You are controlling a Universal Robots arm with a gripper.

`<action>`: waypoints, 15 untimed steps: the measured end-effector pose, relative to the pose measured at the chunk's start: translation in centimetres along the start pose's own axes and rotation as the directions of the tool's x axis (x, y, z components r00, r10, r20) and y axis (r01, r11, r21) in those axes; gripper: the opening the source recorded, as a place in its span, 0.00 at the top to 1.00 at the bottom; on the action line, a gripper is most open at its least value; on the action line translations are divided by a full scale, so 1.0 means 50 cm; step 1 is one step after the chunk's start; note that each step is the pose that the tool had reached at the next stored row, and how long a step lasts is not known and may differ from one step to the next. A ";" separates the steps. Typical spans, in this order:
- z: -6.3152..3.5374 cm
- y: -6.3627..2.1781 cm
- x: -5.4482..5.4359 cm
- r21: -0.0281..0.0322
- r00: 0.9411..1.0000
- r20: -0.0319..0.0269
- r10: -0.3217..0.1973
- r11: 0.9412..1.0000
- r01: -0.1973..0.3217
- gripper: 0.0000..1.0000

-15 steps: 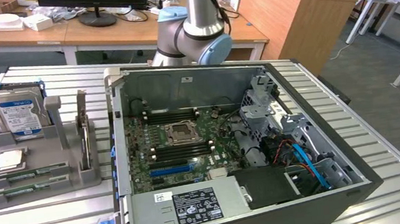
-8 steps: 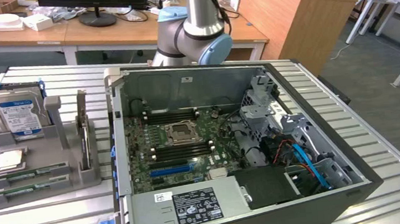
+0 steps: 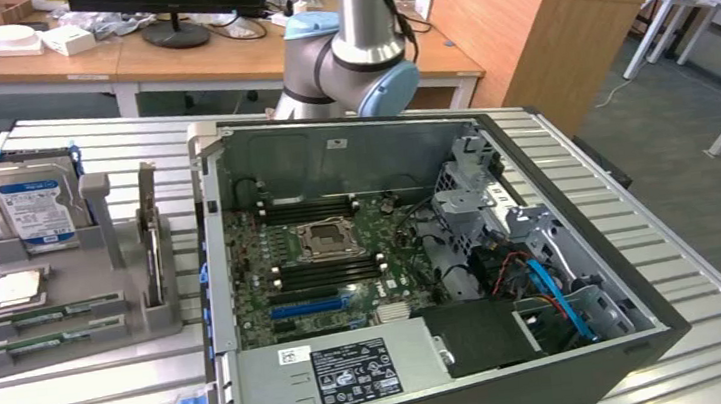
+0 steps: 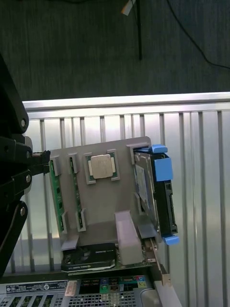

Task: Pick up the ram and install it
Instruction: 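Reach for the ram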

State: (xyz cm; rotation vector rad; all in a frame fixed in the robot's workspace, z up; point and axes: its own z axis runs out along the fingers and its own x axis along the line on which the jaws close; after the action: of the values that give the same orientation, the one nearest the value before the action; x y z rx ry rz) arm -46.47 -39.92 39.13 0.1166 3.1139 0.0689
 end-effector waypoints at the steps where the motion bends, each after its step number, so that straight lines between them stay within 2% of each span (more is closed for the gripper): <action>1: 0.000 0.000 -0.002 0.000 1.000 0.000 0.000 1.000 0.000 0.90; 15: 0.006 0.000 -0.038 0.000 1.000 0.000 0.000 1.000 0.000 0.90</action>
State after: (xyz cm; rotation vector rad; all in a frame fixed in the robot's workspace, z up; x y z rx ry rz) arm -44.58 -40.03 38.90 0.1166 3.1140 0.0689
